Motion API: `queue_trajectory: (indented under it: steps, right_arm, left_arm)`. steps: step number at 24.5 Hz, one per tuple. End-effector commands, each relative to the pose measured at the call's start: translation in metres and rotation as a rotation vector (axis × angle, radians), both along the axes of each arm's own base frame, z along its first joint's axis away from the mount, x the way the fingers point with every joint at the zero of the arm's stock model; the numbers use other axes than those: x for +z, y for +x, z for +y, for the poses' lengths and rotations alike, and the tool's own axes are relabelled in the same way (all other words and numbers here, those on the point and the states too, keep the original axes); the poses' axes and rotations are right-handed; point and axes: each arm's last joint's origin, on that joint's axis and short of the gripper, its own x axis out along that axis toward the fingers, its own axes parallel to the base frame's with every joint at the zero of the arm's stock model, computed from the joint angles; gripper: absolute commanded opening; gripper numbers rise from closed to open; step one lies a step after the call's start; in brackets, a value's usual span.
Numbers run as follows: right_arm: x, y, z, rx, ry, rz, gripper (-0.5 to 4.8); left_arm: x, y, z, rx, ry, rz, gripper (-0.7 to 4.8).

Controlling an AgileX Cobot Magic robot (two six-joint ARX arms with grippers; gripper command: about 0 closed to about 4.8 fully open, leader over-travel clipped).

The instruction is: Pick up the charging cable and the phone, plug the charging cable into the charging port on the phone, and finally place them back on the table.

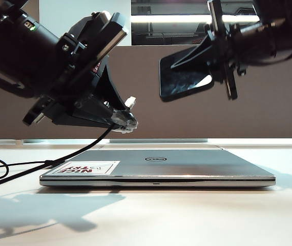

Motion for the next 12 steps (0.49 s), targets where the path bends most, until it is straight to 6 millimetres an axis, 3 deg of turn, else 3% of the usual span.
queue_trajectory:
  steps: [1, 12]
  right_arm:
    - [0.005, 0.003, 0.002, 0.015, 0.102, -0.075, -0.01]
    - [-0.005, 0.007, 0.020, 0.080, 0.254, -0.058, -0.01]
  left_arm:
    - [0.002, 0.000, -0.001, 0.006, -0.026, 0.002, -0.07]
    - [0.009, -0.004, -0.009, 0.029, -0.152, 0.053, -0.07]
